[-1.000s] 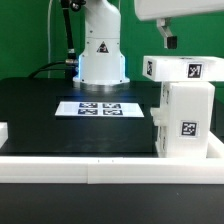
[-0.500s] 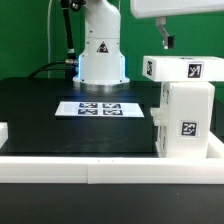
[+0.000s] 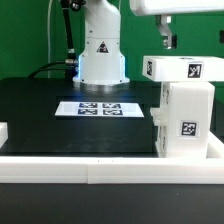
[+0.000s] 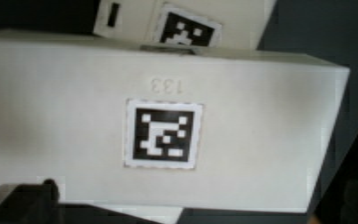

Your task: Assemble cabinet

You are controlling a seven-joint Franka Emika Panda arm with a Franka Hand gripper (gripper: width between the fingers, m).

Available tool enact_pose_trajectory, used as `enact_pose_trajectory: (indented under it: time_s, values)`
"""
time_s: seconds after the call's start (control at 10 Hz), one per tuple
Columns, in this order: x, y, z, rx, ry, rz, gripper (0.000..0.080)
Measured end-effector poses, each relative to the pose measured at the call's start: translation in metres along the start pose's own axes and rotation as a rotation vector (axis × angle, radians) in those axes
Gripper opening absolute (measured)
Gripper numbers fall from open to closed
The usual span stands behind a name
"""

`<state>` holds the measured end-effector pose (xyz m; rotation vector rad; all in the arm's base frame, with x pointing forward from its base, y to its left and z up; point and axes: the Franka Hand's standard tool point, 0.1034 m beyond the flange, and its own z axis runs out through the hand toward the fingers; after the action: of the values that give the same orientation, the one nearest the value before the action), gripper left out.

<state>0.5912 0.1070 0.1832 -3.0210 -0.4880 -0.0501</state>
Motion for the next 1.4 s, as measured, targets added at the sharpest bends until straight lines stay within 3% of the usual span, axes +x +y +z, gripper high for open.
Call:
enact_pose_trajectory:
  time_s: [0.2,0.5,0.9,1.4]
  values:
    - [0.003,0.002,0.01,-0.003,-0.023,-0.203,0.0797]
    - [0.003,0.004,0.009,-0.003,-0.023,-0.359,0.0797]
    - [-0.002,0.011,0.013,-0.012,-0.02,-0.791,0.0797]
    - [-0.006,0.014,0.019,-0.049,-0.049,-1.169,0.0797]
